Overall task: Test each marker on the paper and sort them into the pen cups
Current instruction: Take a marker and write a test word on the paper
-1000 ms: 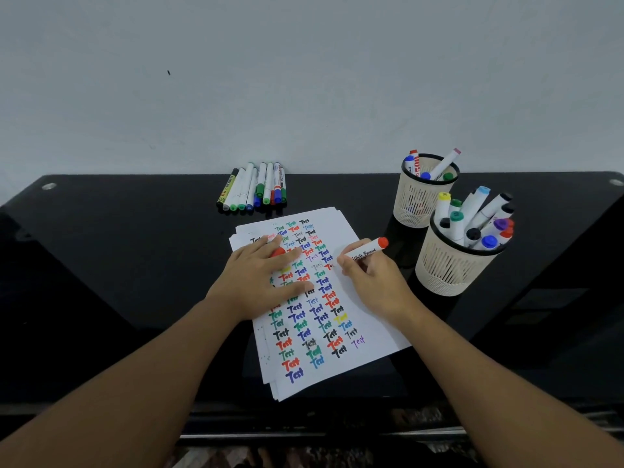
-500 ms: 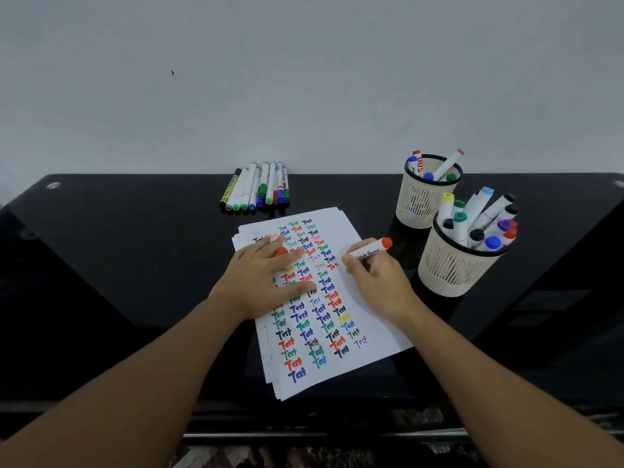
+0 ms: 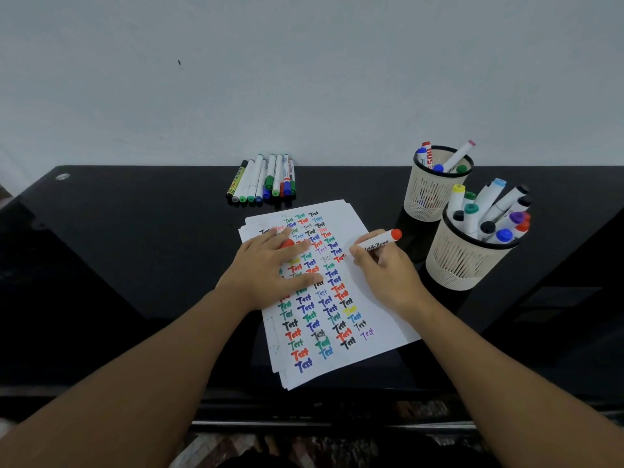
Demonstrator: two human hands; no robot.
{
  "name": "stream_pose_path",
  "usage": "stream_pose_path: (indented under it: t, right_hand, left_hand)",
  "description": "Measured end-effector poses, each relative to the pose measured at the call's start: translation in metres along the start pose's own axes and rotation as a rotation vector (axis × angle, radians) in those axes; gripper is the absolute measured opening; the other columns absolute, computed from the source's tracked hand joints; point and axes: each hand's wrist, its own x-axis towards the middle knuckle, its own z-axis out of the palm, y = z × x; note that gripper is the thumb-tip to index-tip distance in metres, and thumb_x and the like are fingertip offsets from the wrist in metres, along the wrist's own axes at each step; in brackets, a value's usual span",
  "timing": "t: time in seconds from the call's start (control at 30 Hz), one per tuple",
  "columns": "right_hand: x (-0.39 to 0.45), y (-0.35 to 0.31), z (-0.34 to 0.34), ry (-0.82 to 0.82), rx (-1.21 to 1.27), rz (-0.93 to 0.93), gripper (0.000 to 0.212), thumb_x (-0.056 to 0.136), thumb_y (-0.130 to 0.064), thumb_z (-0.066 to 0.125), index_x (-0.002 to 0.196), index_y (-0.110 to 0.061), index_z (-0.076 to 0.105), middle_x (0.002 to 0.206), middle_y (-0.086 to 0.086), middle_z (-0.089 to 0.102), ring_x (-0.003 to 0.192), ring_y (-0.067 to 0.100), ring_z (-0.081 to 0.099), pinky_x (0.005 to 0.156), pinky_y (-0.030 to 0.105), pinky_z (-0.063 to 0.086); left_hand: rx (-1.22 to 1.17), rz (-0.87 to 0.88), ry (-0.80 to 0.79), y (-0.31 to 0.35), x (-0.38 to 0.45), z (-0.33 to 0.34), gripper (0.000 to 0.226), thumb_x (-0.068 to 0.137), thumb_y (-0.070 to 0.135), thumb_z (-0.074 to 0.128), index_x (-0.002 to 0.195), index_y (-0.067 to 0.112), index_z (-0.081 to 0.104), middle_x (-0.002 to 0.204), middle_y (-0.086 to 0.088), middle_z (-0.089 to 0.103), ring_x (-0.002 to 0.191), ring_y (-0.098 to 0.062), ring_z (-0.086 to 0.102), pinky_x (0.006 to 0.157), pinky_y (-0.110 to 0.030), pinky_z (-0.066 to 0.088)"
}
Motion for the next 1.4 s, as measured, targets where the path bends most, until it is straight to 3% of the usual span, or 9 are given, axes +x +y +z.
stream_pose_path:
  t: [0.6, 0.73, 0.83, 0.93, 1.03, 1.13, 1.2, 1.3, 1.4]
  right_hand:
    - [-0.001, 0.003, 0.0, 0.003, -0.011, -0.014, 0.033, 0.105, -0.042, 0.055, 0.103, -0.01, 0.064, 0.092, 0.008, 0.071, 0.088, 0.024, 0.069, 0.082, 0.047, 0.059]
    - [-0.001, 0.006, -0.002, 0.022, 0.153, -0.102, 0.012, 0.105, -0.036, 0.059, 0.112, -0.026, 0.059, 0.094, -0.001, 0.069, 0.093, 0.017, 0.066, 0.084, 0.041, 0.055]
    - [-0.001, 0.008, -0.001, 0.013, 0.223, -0.179, 0.013, 0.106, -0.032, 0.059, 0.118, -0.036, 0.059, 0.091, -0.006, 0.068, 0.09, 0.012, 0.067, 0.089, 0.039, 0.057]
    - [-0.001, 0.008, 0.002, 0.02, 0.218, -0.19, 0.011, 0.107, -0.028, 0.057, 0.112, -0.034, 0.064, 0.084, -0.007, 0.069, 0.085, 0.009, 0.067, 0.091, 0.04, 0.059]
    - [0.001, 0.009, 0.0, -0.061, 0.084, -0.168, 0.026, 0.108, -0.02, 0.052, 0.126, -0.039, 0.056, 0.099, -0.014, 0.071, 0.099, 0.008, 0.066, 0.094, 0.038, 0.055]
    - [0.007, 0.006, -0.008, -0.277, 0.002, -0.105, 0.065, 0.102, -0.004, 0.051, 0.148, -0.046, 0.034, 0.13, -0.015, 0.059, 0.12, 0.013, 0.058, 0.104, 0.036, 0.049]
    - [0.01, -0.001, -0.014, -0.376, 0.047, -0.07, 0.073, 0.101, -0.004, 0.053, 0.153, -0.049, 0.028, 0.142, -0.009, 0.051, 0.13, 0.01, 0.048, 0.109, 0.035, 0.042]
    - [0.012, -0.014, -0.015, -0.33, 0.188, -0.098, 0.046, 0.108, -0.021, 0.047, 0.148, -0.043, 0.043, 0.145, -0.011, 0.05, 0.129, 0.008, 0.05, 0.105, 0.034, 0.041]
    - [0.016, -0.022, -0.008, -0.15, 0.137, -0.162, 0.026, 0.11, -0.033, 0.049, 0.131, -0.047, 0.055, 0.135, -0.014, 0.058, 0.104, 0.006, 0.069, 0.089, 0.029, 0.056]
  left_hand:
    - [-0.027, 0.021, 0.043, -0.002, 0.0, 0.002, 0.09, 0.075, 0.099, 0.026, 0.154, 0.055, 0.022, 0.169, 0.012, 0.009, 0.156, -0.013, 0.002, 0.125, -0.048, 0.006]
    - [-0.116, 0.046, 0.231, -0.002, -0.005, 0.005, 0.078, 0.088, 0.081, 0.042, 0.157, 0.046, 0.027, 0.163, 0.005, 0.033, 0.151, -0.016, 0.024, 0.122, -0.041, 0.02]
    - [-0.126, -0.007, 0.372, -0.001, -0.006, 0.005, 0.072, 0.095, 0.063, 0.054, 0.158, 0.036, 0.031, 0.151, 0.005, 0.049, 0.14, -0.016, 0.039, 0.115, -0.037, 0.03]
    - [-0.127, -0.072, 0.454, -0.003, -0.006, 0.008, 0.061, 0.096, 0.054, 0.06, 0.148, 0.024, 0.051, 0.137, 0.002, 0.057, 0.128, -0.017, 0.046, 0.11, -0.038, 0.037]
    - [-0.112, -0.068, 0.485, -0.007, -0.004, 0.011, 0.043, 0.097, 0.049, 0.061, 0.129, 0.022, 0.067, 0.119, 0.006, 0.06, 0.111, -0.012, 0.048, 0.098, -0.035, 0.045]
    - [-0.109, -0.045, 0.475, -0.008, -0.003, 0.011, 0.035, 0.099, 0.044, 0.058, 0.127, 0.024, 0.066, 0.112, 0.008, 0.059, 0.104, -0.01, 0.047, 0.093, -0.035, 0.045]
    - [-0.147, -0.029, 0.468, -0.007, -0.003, 0.011, 0.032, 0.1, 0.039, 0.058, 0.128, 0.025, 0.064, 0.112, 0.007, 0.06, 0.104, -0.011, 0.049, 0.091, -0.034, 0.046]
    - [-0.188, 0.0, 0.47, -0.006, -0.005, 0.01, 0.028, 0.101, 0.032, 0.059, 0.128, 0.024, 0.063, 0.112, 0.006, 0.061, 0.104, -0.012, 0.052, 0.087, -0.031, 0.047]
    - [-0.217, 0.003, 0.476, -0.005, -0.007, 0.01, 0.027, 0.103, 0.029, 0.057, 0.13, 0.024, 0.061, 0.117, 0.006, 0.063, 0.105, -0.009, 0.054, 0.088, -0.028, 0.047]
